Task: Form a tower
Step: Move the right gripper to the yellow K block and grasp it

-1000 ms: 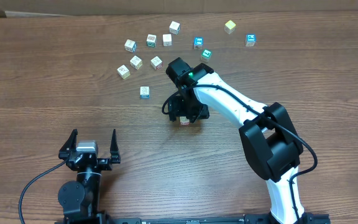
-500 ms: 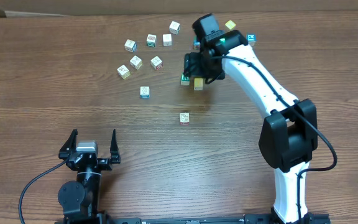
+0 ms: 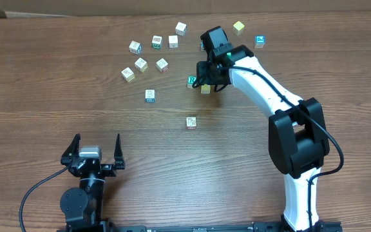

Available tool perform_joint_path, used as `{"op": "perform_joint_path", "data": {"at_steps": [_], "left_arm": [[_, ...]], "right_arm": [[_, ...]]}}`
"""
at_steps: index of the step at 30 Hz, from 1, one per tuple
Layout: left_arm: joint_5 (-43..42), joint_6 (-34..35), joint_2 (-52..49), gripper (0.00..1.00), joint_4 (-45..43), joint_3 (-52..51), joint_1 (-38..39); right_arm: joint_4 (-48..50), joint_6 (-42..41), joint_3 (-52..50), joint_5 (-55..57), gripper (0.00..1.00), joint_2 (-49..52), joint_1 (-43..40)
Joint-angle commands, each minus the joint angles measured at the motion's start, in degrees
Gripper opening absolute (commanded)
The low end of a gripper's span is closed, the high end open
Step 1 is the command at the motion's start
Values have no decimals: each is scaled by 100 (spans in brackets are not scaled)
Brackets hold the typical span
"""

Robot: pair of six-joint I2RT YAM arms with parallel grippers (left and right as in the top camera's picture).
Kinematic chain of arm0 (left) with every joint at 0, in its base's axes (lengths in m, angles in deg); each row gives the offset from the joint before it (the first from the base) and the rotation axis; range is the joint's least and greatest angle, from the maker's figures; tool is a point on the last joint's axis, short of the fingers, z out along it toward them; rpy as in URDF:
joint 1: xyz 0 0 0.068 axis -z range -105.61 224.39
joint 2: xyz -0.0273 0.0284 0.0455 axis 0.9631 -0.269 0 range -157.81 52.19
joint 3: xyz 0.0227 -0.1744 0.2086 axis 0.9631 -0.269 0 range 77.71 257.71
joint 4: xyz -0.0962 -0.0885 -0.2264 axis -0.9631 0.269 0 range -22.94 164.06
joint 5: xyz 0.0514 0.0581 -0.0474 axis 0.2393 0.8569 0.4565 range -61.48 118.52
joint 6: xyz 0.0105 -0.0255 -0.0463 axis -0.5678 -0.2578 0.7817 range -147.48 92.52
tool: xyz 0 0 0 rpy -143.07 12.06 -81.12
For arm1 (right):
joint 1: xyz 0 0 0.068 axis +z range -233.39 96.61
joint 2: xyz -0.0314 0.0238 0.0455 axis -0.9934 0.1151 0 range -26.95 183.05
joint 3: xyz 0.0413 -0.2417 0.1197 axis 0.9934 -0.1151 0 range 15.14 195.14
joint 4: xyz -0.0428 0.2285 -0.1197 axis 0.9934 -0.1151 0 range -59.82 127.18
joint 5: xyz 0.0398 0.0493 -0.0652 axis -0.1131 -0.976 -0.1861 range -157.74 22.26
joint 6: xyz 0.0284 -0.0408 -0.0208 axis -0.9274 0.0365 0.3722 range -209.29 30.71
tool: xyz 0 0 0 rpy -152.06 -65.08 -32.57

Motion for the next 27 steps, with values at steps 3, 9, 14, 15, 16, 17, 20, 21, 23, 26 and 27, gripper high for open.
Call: {"op": "perform_joint_path", "data": {"at_steps": [3,9,14,15,16,17,20,21,23,26,27], "left_arm": [[15,57,50,100,15,-20,39],[15,57,50,100,15,-20,39],[17,57,50,100,15,-20,39],[17,57,50,100,15,-20,39],[15,57,50,100,15,-20,39],[17,57,50,100,15,-20,39],[15,57,50,100,15,-20,39],[17,57,50,100,15,-20,39],[15,57,50,100,15,-20,39],[15,57,50,99,15,-20,39],[15,57,50,100,15,-20,39]], "right_arm": [[369,22,-411,221,54,-68,2],[518,24,-658,225,66,-66,0],[579,22,-678,223,63,-57,2],[577,22,-678,223,60,-57,2],[577,22,-678,223,58,-57,2],[575,22,-678,223,55,-57,2],[553,-2,-678,221,43,-57,2],[544,-2,-678,221,42,-57,2],[494,-2,-678,221,42,-57,2],[422,-2,-678,221,43,-57,2],[400,-2,-678,221,43,-57,2]]}}
